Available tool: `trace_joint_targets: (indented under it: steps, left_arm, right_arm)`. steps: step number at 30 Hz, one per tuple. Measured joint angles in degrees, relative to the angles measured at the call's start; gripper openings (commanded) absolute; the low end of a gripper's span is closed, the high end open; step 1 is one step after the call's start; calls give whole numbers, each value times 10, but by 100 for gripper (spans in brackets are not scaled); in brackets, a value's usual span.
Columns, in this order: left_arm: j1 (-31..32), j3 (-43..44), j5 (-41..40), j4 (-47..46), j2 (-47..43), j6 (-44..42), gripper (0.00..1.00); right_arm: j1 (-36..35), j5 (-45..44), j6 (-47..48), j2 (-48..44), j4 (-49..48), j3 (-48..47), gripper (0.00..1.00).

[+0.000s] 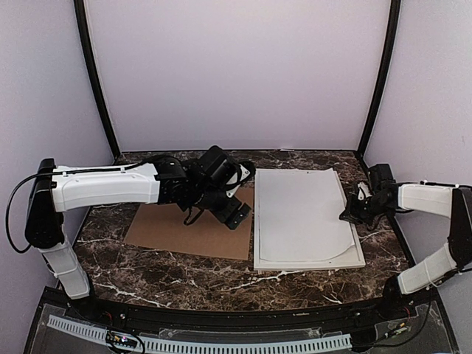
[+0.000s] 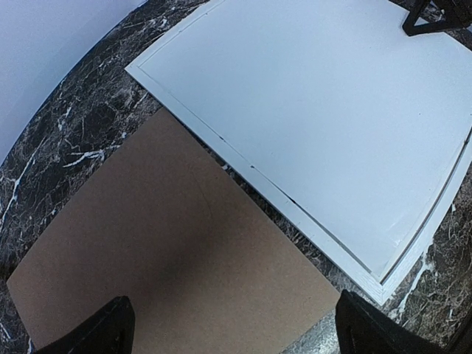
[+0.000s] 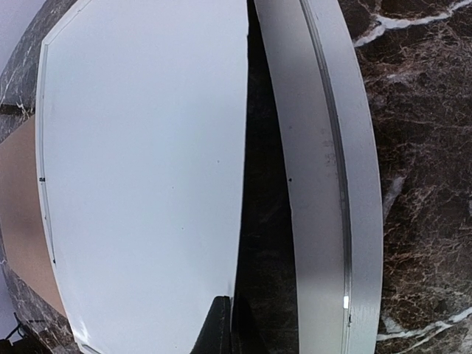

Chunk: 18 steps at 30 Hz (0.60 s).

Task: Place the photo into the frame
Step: Place the photo on the mat board.

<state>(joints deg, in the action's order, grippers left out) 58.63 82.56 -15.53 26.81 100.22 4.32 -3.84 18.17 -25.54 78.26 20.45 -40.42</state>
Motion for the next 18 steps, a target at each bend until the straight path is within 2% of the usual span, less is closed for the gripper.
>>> trace_joint_targets:
  steps: [10, 18]
  left_arm:
    - [0, 0, 0, 0, 2, 0, 98]
    - [0, 0, -2, 0, 3, 0, 98]
  right_arm:
    - [1, 0, 13, 0, 7, 0, 11]
    - [2, -3, 17, 1, 13, 0, 27]
